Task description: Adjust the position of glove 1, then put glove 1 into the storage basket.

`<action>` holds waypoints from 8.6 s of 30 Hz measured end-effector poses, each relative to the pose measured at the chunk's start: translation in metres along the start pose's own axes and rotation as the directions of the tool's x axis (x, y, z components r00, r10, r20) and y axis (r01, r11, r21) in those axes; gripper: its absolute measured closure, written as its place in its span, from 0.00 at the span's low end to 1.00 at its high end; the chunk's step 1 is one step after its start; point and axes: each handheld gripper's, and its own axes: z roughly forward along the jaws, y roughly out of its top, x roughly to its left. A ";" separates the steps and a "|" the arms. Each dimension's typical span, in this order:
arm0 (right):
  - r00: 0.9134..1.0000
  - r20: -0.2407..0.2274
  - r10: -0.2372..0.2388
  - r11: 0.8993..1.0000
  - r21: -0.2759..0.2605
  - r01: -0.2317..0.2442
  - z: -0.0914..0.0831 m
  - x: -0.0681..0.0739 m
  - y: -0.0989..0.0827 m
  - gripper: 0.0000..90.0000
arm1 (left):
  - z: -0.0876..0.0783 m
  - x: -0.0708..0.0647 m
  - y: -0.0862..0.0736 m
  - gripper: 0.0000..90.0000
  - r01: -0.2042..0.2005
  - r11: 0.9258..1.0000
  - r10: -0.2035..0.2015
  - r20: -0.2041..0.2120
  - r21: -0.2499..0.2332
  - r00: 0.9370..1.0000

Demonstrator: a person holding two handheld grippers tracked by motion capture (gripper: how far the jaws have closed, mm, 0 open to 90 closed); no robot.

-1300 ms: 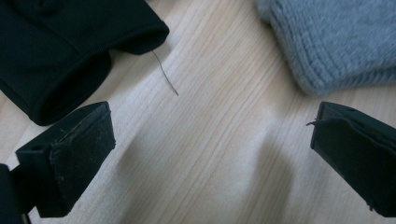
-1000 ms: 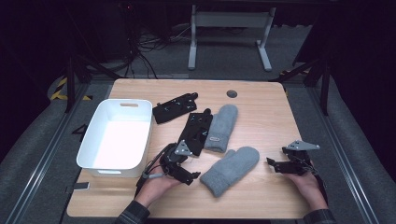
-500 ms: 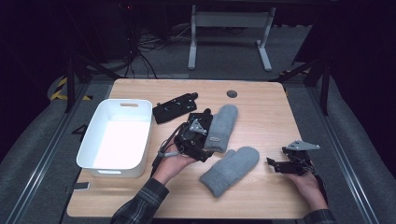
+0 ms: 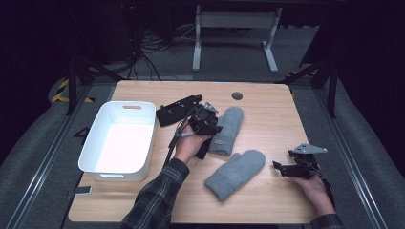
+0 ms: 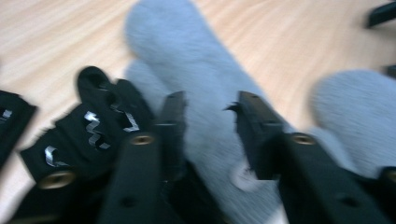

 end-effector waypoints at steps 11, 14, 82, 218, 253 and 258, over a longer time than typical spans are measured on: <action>1.000 0.002 0.001 1.000 0.000 -0.001 0.000 0.000 0.000 0.18 | 0.041 0.020 0.015 1.00 0.017 0.996 -0.012 -0.051 0.089 0.999; 1.000 0.003 0.002 1.000 0.000 -0.002 0.000 0.000 0.000 0.18 | 0.055 0.023 0.016 1.00 0.023 0.995 -0.018 -0.045 0.100 0.999; 1.000 0.001 0.005 1.000 0.000 -0.005 0.000 0.000 0.000 0.18 | 0.078 -0.045 0.021 0.51 -0.067 0.980 0.057 0.062 0.185 0.996; 1.000 0.006 0.009 1.000 0.000 -0.009 0.001 0.000 0.000 0.18 | 0.023 -0.106 -0.042 0.76 -0.139 0.959 0.036 0.383 0.246 0.923; 1.000 0.006 0.008 1.000 0.000 -0.008 0.001 0.000 0.000 0.18 | -0.105 -0.046 -0.025 0.77 -0.043 0.993 0.017 0.224 0.108 0.974; 1.000 0.006 0.009 1.000 0.000 -0.009 0.001 0.000 0.000 0.18 | -0.122 -0.034 -0.026 0.77 -0.019 0.995 0.000 0.192 0.097 0.981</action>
